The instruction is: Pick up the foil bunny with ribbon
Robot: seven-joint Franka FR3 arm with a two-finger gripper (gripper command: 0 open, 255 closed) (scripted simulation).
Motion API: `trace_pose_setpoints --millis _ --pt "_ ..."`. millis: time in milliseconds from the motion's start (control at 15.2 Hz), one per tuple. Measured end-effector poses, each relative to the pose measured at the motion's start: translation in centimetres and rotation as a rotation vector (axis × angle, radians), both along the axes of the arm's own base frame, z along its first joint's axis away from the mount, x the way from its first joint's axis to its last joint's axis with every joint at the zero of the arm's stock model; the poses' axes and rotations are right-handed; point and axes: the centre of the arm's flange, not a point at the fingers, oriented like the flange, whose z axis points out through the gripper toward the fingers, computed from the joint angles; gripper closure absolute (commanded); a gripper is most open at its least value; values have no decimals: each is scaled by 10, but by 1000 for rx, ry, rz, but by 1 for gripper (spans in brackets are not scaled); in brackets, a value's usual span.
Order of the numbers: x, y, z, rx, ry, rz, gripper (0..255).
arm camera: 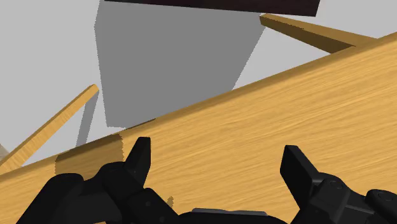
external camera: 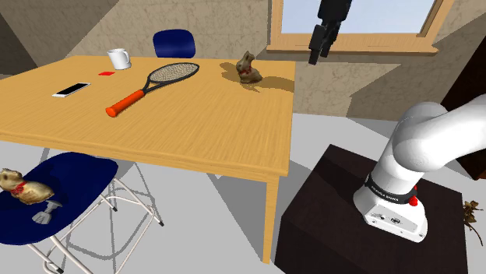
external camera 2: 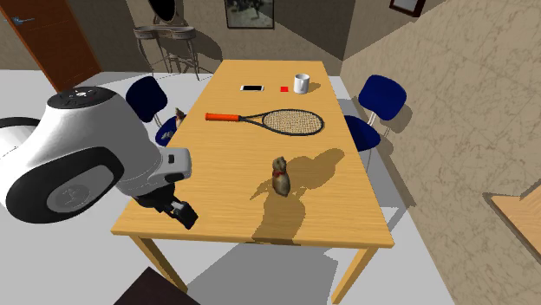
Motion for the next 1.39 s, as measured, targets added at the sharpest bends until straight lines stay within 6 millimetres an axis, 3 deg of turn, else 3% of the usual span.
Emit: trace_pose_setpoints --millis 132,330,1056,1386 --pt "4 -3 -3 -1 -3 9 0" --pt "23 -23 -16 -3 -22 58 0" --pt "132 -87 -65 -18 -109 274 0" --pt "192 -113 -82 -27 -149 372 0"
